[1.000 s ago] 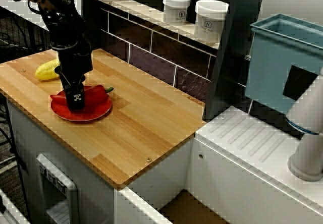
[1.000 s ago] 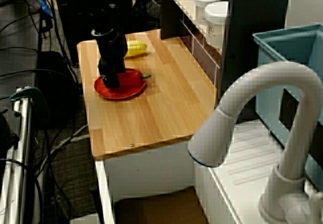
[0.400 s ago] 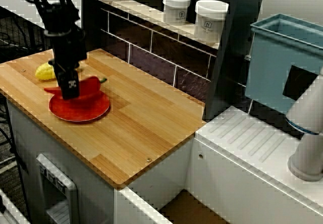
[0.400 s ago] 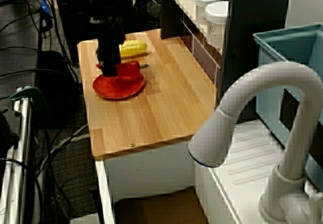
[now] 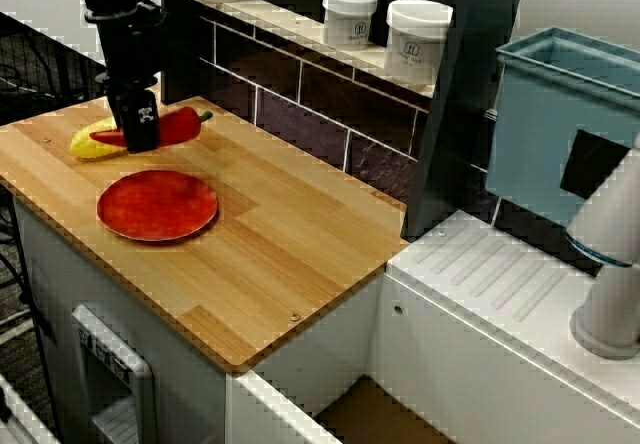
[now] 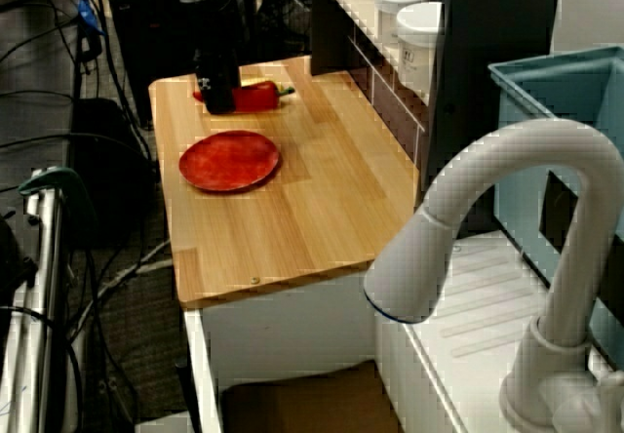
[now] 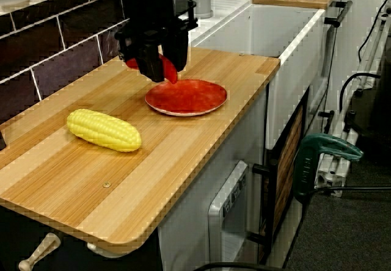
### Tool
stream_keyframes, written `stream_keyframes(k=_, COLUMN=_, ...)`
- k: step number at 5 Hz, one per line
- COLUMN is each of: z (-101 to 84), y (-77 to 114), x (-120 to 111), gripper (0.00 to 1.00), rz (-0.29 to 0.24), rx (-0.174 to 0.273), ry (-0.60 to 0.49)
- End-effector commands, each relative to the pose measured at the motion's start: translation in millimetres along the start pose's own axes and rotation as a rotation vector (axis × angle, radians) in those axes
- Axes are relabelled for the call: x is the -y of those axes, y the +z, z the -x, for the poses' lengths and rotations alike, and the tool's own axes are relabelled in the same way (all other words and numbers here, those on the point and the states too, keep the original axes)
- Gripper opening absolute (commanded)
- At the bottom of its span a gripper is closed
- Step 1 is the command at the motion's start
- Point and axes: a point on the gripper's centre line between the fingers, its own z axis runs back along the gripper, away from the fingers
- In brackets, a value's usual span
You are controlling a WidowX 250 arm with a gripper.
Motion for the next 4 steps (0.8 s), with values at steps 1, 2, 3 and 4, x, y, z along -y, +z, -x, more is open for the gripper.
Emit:
stream_keyframes(k=1, z=-12.9, y=-3.4, x=19.2, gripper=0.00, rz=-0.059, rx=0.034, ry=-0.123)
stream_keyframes(k=2, z=-19.2, y=-7.1, x=36.6, gripper=0.00, rz=-0.067, rx=0.031, ry=-0.159)
stream_keyframes(k=3, z=-27.0, y=-12.4, x=53.5, gripper=0.00, rz=-0.082, rx=0.029, ry=-0.194)
stream_keyframes(k=4, z=-34.8, y=-16.1, x=62.9, gripper=0.00, rz=-0.083, rx=0.027, ry=-0.207)
